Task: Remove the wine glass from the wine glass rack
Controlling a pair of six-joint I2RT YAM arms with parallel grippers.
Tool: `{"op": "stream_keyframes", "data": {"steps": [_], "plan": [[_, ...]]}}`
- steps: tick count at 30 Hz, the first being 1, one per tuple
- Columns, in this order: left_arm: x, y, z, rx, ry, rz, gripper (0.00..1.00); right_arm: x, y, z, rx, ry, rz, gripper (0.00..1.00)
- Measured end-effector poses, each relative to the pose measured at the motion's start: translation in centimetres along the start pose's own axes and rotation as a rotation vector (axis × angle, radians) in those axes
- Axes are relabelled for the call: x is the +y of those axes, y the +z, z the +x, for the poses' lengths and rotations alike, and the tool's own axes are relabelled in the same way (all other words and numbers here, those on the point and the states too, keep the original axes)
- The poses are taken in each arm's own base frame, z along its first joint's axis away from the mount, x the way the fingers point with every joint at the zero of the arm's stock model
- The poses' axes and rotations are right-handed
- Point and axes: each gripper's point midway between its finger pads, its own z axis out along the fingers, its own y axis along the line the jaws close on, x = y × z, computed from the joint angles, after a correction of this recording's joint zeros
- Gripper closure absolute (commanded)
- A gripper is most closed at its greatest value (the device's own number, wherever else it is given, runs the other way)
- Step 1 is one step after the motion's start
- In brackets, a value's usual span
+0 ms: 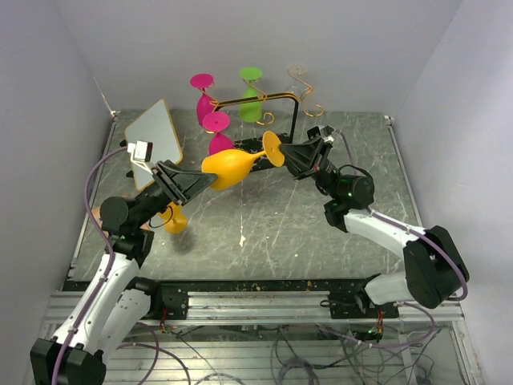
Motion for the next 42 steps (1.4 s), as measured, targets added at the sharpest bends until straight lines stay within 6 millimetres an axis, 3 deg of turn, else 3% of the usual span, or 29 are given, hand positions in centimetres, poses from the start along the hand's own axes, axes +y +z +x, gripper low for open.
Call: {"op": "stream_keyframes", "data": {"steps": [3, 5, 9, 13, 16, 22, 27, 31, 34, 42], "plan": [[-1.3, 0.0, 0.0, 0.005, 0.006, 0.052, 0.63, -0.2, -0.1, -0.2, -0.008, 0.017, -0.009, 0.99], [-1.7, 0.0, 0.0, 0.01, 0.007, 0.073, 0.76, -0.2, -0.2, -0.2, -0.013, 0.014, -0.015, 0.91], [-2.3, 0.0, 0.0, 0.016, 0.007, 0.097, 0.91, -1.3, -0.5, -0.8, -0.051, -0.015, 0.029, 0.72], [-2.4, -0.3, 0.4, 0.028, 0.03, 0.084, 0.93, -4.2, -1.5, -1.6, -0.112, -0.063, 0.18, 0.49], [-1.7, -0.4, 0.4, 0.037, 0.052, 0.022, 0.93, -4.9, -2.5, -2.3, -0.171, -0.163, 0.285, 0.28], [-0.6, -0.4, -0.4, 0.048, 0.142, -0.149, 0.93, -5.9, -5.5, -5.0, -0.311, -0.414, 0.514, 0.06], [-0.2, -1.2, -2.5, 0.026, 0.278, -0.35, 0.93, -7.3, -9.3, -8.1, -0.401, -0.581, 0.728, 0.02], [1.9, -2.6, -3.4, 0.034, 0.324, -0.53, 0.93, -7.8, -11.2, -9.7, -0.42, -0.667, 0.852, 0.0], [5.3, -4.1, -2.8, 0.111, 0.31, -0.697, 0.93, -7.3, -11.6, -10.2, -0.4, -0.732, 0.903, 0.0], [9.0, -6.4, -3.0, 0.239, 0.31, -0.959, 0.93, -6.9, -12.0, -10.4, -0.343, -0.838, 0.967, 0.0]]}}
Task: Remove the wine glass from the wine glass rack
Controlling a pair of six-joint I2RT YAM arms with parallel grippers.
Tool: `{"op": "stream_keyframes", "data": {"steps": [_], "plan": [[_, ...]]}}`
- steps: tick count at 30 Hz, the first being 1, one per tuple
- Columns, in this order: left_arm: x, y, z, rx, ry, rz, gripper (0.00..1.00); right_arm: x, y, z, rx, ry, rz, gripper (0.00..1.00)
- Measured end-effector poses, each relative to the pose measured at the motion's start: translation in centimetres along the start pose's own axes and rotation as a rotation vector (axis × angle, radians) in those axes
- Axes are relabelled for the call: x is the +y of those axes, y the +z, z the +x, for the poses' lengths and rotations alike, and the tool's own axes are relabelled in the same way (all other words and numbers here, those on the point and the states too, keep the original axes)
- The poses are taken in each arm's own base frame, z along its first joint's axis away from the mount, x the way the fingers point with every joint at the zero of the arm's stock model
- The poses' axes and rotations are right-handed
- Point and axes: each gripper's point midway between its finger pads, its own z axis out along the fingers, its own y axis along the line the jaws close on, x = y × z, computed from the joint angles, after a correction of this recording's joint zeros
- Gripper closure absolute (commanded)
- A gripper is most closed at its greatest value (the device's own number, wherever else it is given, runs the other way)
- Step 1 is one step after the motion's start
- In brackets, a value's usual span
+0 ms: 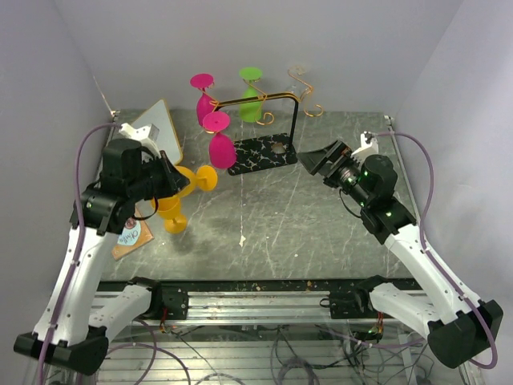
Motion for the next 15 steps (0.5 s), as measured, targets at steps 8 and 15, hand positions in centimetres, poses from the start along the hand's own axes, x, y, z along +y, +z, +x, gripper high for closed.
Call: {"op": "stream_keyframes", "data": {"steps": [8, 15], "plan": [[4.1, 3.6, 0.6, 0.176, 0.067, -0.214, 0.93, -1.0, -0.3, 0.3, 0.015, -0.052, 0.033, 0.0], [6.3, 7.7, 0.1, 0.276, 0.1, -0.31, 0.93, -1.3, -0.5, 0.3, 0.016, -0.085, 0.047, 0.0]]}}
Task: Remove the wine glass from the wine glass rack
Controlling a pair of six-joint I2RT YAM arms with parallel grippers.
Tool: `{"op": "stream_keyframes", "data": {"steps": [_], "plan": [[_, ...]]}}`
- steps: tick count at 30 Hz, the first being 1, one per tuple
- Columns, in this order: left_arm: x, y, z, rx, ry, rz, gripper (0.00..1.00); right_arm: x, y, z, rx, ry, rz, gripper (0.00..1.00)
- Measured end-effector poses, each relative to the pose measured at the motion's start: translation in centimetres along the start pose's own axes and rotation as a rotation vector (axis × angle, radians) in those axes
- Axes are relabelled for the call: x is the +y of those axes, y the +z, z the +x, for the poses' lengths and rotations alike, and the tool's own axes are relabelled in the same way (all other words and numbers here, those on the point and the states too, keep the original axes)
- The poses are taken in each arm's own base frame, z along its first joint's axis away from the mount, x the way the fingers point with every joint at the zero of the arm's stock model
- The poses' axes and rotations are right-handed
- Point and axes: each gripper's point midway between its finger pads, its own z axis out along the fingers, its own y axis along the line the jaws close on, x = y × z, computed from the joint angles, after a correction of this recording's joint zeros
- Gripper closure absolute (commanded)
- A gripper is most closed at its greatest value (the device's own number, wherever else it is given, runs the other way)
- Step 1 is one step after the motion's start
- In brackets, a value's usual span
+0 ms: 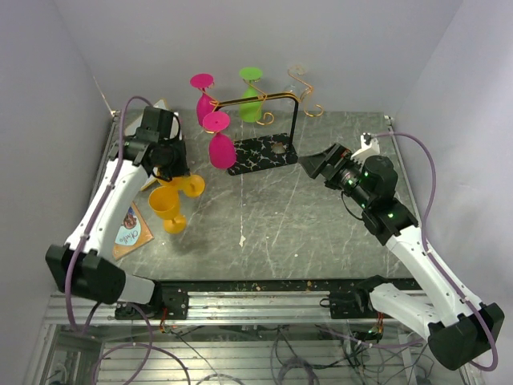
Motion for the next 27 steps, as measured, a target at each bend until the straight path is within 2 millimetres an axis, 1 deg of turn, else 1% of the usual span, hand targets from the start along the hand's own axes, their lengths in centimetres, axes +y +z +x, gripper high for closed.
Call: {"op": "stream_keyframes", "data": {"steps": [3, 5, 10, 14, 20, 27], "plan": [[0.1, 1.8, -0.4, 0.039, 0.006, -0.018, 0.93, -0.3, 0.0, 0.0, 0.001, -0.014, 0.014, 0.0], [0.1, 2.6, -0.5, 0.06, 0.011, -0.024, 0.93, -0.6, 0.0, 0.1, 0.003, -0.019, 0.024, 0.0], [0.3, 3.7, -1.0, 0.076, 0.022, -0.044, 0.93, -0.9, 0.0, 0.2, 0.008, -0.027, 0.036, 0.0], [1.0, 4.4, -1.5, 0.077, 0.03, -0.089, 0.93, -1.3, 0.4, 0.6, 0.024, -0.032, 0.045, 0.0], [2.4, 6.2, -0.8, 0.134, 0.036, -0.151, 0.93, -1.9, 0.9, 1.4, 0.054, -0.042, 0.064, 0.0], [3.5, 7.6, -0.3, 0.177, 0.032, -0.176, 0.93, -1.8, 0.8, 1.1, 0.049, -0.057, 0.061, 0.0]]}}
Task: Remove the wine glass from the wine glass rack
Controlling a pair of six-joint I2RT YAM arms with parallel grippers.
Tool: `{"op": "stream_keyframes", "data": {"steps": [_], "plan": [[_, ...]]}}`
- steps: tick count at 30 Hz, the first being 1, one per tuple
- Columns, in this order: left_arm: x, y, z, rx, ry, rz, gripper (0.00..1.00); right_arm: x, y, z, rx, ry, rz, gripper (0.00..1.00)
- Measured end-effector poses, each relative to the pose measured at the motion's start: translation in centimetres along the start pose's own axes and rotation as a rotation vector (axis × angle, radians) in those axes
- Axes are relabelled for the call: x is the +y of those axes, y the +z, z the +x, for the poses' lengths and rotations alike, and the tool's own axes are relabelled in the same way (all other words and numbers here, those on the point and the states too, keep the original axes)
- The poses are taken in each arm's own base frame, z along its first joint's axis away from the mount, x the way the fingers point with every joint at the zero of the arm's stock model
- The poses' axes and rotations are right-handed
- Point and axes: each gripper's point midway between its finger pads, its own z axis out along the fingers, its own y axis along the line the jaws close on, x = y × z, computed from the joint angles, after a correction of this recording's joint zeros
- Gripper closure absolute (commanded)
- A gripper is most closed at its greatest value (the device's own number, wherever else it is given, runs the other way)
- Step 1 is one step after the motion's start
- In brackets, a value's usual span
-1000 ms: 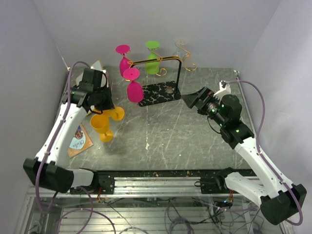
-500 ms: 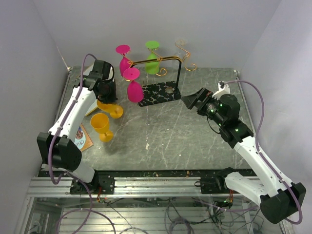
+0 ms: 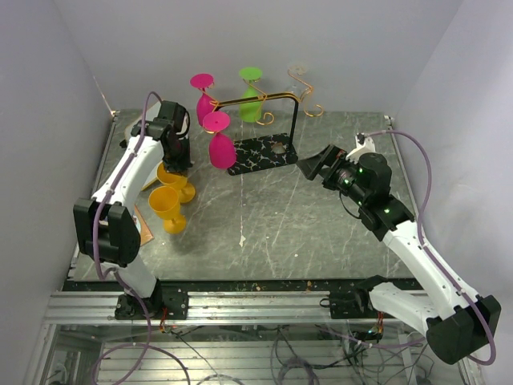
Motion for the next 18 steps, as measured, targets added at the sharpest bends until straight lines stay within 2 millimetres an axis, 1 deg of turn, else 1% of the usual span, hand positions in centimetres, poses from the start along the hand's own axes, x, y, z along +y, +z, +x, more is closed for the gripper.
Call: {"op": "stream_keyframes", "data": {"steps": [3, 7, 14, 18], "plan": [[0.3, 0.8, 0.2, 0.02, -0.002, -0.01, 0.93, 0.0, 0.0, 0.0, 0.0, -0.002, 0.001, 0.0], [0.8, 1.6, 0.6, 0.047, -0.004, -0.023, 0.9, -0.1, 0.0, 0.0, 0.001, -0.004, 0.001, 0.0], [1.3, 1.7, 0.5, 0.043, 0.001, -0.037, 0.82, -0.2, 0.4, 0.6, 0.024, -0.002, 0.002, 0.01], [1.8, 1.8, 0.5, 0.045, 0.002, -0.052, 0.74, -0.3, 0.6, 0.9, 0.041, 0.0, 0.0, 0.0]]}}
